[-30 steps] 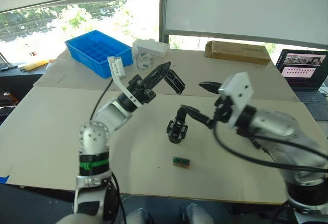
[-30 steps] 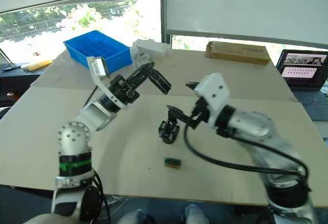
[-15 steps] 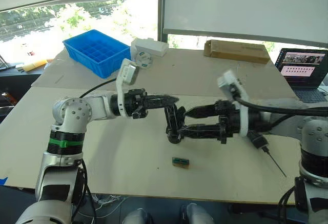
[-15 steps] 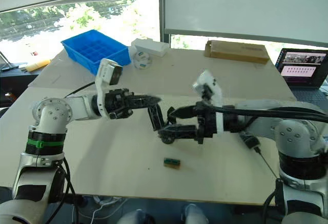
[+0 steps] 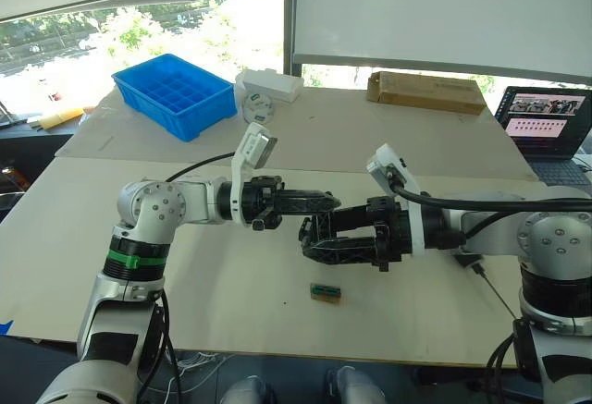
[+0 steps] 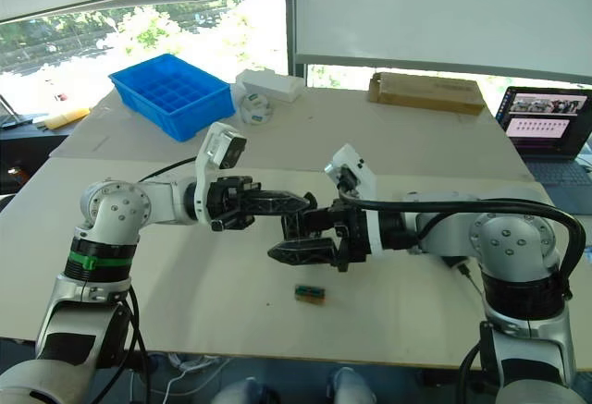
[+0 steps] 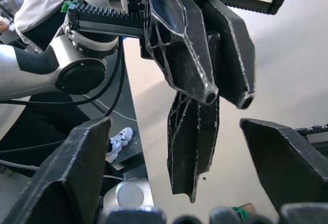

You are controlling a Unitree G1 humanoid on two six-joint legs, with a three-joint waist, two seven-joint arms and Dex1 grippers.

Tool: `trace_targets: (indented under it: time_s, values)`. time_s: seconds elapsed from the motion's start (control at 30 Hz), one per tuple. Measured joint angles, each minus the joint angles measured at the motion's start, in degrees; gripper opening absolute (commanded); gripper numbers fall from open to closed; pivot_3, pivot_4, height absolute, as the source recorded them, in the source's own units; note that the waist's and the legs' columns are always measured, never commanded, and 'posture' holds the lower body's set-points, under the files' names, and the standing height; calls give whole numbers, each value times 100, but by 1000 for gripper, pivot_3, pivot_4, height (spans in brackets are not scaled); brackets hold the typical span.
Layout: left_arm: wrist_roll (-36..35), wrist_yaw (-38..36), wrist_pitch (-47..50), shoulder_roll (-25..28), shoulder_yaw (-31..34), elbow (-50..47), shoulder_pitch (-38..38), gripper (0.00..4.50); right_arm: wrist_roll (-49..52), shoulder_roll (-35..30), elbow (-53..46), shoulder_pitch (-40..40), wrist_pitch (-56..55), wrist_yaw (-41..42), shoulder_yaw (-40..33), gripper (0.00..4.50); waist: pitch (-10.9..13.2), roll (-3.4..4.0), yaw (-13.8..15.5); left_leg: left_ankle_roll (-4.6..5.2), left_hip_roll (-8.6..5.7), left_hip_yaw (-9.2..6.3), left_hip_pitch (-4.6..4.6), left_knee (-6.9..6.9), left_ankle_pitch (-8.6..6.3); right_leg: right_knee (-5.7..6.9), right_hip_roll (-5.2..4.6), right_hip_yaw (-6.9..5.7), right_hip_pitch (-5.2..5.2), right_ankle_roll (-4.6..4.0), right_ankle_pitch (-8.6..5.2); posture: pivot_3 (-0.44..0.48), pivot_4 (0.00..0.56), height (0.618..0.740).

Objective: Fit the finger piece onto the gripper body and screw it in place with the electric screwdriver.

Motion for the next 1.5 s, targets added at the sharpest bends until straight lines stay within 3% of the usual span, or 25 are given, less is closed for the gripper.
trace_targets:
  time_s: [0.27, 0.43, 0.57, 0.67, 0.73, 0.77, 0.87, 1.03, 1.2, 1.5]
  values:
    - [-13, -11, 37, -68, -4, -228, 273, 0, 112, -84, -97, 127, -15, -1, 127, 450, 0, 0, -3, 0, 1, 0, 0, 1, 0, 0, -1, 1, 0, 0, 0, 0, 150, 740]
    - [-48, -48, 102, -60, 9, -351, 345, 0, 207, -134, -125, 205, -72, 69, 152, 412, 0, 0, 3, 0, 0, 0, 2, 1, 0, 4, -3, 3, 1, 0, 0, 0, 150, 740]
    - [-108, -79, 112, -64, 146, -350, 348, 1798, 206, -230, -198, 237, -121, 145, 161, 412, 0, 0, 5, 0, 1, -1, 1, 2, 0, 4, -4, 2, 0, 0, 0, 0, 150, 740]
    - [272, -343, -578, 158, 272, -408, 481, 3199, 245, -282, -223, 433, -242, 130, 58, 412, 0, 0, 5, 0, 0, 0, 2, 0, 0, 2, -3, 2, 0, 0, 0, 0, 150, 740]
    - [763, -859, -1332, 584, 289, -497, 752, 4243, 380, -400, -241, 680, -305, 67, -90, 412, 1, 1, -16, -1, 0, 8, 1, -6, 0, 2, 0, 1, -9, -2, 0, 0, 150, 740]
    - [964, -1036, -1647, 714, 319, -496, 850, 4500, 418, -446, -261, 775, -349, 33, -145, 412, 1, 1, -14, -1, 1, 8, 1, -7, 0, 2, 0, 0, -9, -2, 0, 0, 150, 740]
    - [1772, -1599, -3018, 1040, 353, -328, 1166, 4500, 435, -588, -485, 1214, -549, -17, -381, 412, 1, 2, 7, -1, 1, 8, 1, -6, -1, 0, -2, -1, -8, -4, -1, 0, 150, 740]
    - [3642, -2578, -5995, 1472, 3, 1475, 1672, 4500, -939, -450, -1012, 2216, -1914, 463, -724, 412, 2, 7, 75, 1, 1, 19, -3, -5, -4, -5, -3, -11, -16, 2, -1, 0, 150, 740]
    - [4536, -2564, -7471, 683, -426, 2761, 1613, 4500, -2110, -335, -1033, 2506, -2882, 932, -533, 412, 3, 5, 170, 20, 0, 12, -23, 8, -13, -11, -21, -4, -18, 6, 4, 0, 150, 740]
    - [5052, -2104, -7899, -736, -717, 4013, 697, 4500, -2923, -213, -1118, 2998, -3636, 1488, -278, 412, 4, 1, 131, 24, -4, 9, -29, 16, -13, -13, -7, -38, -13, 12, 7, 0, 150, 740]
